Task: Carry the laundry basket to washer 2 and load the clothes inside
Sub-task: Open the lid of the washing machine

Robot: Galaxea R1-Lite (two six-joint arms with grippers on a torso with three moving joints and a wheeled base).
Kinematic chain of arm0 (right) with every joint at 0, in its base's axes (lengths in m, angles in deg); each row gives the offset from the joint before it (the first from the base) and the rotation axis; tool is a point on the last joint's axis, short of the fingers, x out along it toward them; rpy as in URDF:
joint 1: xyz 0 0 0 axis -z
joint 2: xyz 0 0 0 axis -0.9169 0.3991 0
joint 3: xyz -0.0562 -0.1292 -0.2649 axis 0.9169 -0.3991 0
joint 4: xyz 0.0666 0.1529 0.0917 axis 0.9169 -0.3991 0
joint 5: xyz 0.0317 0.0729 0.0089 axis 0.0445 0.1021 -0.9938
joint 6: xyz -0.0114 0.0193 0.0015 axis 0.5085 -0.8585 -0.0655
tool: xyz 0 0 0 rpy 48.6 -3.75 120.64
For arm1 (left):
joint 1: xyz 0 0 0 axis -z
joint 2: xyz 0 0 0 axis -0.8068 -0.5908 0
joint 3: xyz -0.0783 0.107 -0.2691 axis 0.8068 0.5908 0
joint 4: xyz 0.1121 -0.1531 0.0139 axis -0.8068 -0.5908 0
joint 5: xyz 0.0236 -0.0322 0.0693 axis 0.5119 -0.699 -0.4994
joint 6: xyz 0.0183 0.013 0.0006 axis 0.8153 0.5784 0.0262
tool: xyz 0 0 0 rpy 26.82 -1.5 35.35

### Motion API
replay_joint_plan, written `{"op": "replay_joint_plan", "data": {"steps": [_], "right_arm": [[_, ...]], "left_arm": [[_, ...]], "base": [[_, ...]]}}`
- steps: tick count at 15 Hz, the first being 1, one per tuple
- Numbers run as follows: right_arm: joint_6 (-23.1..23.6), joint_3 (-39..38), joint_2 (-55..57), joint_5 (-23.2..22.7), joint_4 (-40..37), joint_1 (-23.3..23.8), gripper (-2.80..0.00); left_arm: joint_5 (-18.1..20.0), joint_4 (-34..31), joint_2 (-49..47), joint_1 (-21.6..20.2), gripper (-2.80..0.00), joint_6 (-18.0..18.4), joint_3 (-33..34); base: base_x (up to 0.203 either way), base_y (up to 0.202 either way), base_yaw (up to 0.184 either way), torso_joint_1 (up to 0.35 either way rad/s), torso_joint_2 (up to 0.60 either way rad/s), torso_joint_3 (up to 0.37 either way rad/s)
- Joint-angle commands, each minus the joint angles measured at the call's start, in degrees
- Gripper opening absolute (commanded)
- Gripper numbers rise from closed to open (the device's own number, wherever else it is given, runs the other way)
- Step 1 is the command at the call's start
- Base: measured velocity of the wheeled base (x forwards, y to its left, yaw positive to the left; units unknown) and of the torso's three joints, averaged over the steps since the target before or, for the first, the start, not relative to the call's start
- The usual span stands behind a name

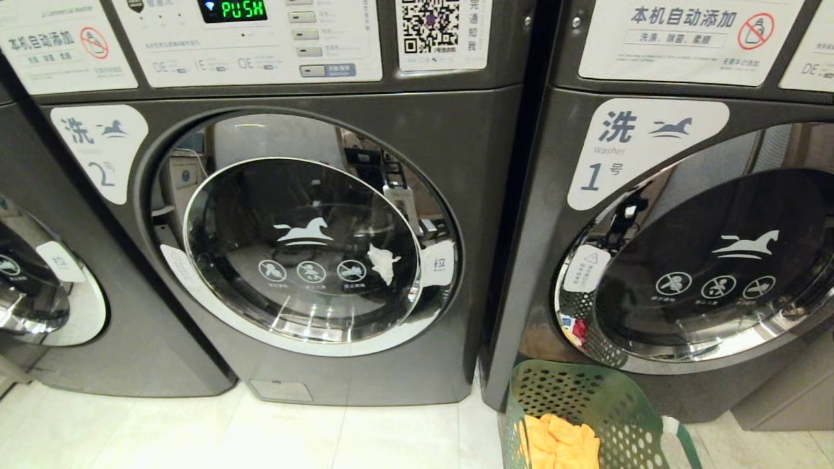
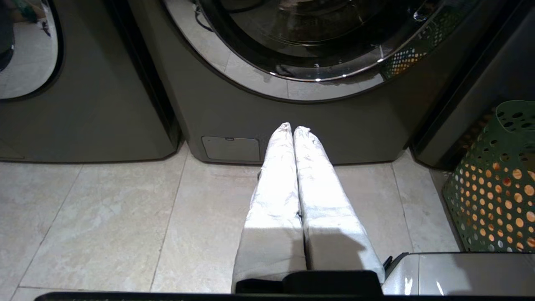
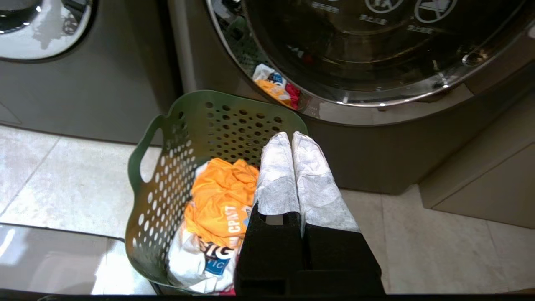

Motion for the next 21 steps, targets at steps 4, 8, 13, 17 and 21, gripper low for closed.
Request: {"op": "replay_joint_plan", "data": {"steps": [4, 8, 13, 17, 21], "right_arm": [[0.06, -0.01, 0.09, -0.03, -0.05, 0.00, -2.80], [0.15, -0.01, 0.09, -0.03, -0.05, 0.00, -2.80], [0.15, -0.01, 0.09, -0.03, -0.05, 0.00, -2.80], [0.15, -0.01, 0.09, -0.03, -0.05, 0.00, -2.80], [0.23, -0.01, 0.09, -0.03, -0.05, 0.00, -2.80]], "left_arm": [[-0.02, -0.04, 0.01, -0.01, -2.80, 0.01, -0.01], [-0.02, -0.04, 0.01, -0.01, -2.80, 0.01, -0.01], [-0.02, -0.04, 0.01, -0.01, -2.80, -0.08, 0.08], [0.06, -0.04, 0.01, -0.01, -2.80, 0.01, 0.08], [0.06, -0.04, 0.01, -0.01, -2.80, 0.10, 0.08]], "base": [[0.000, -0.191, 0.001, 0.002, 0.00, 0.000], [0.000, -0.193, 0.000, 0.002, 0.00, 0.002], [0.000, -0.123, 0.002, 0.002, 0.00, 0.004], [0.000, 0.000, 0.000, 0.000, 0.00, 0.000], [0.000, 0.000, 0.000, 0.000, 0.00, 0.000]]}}
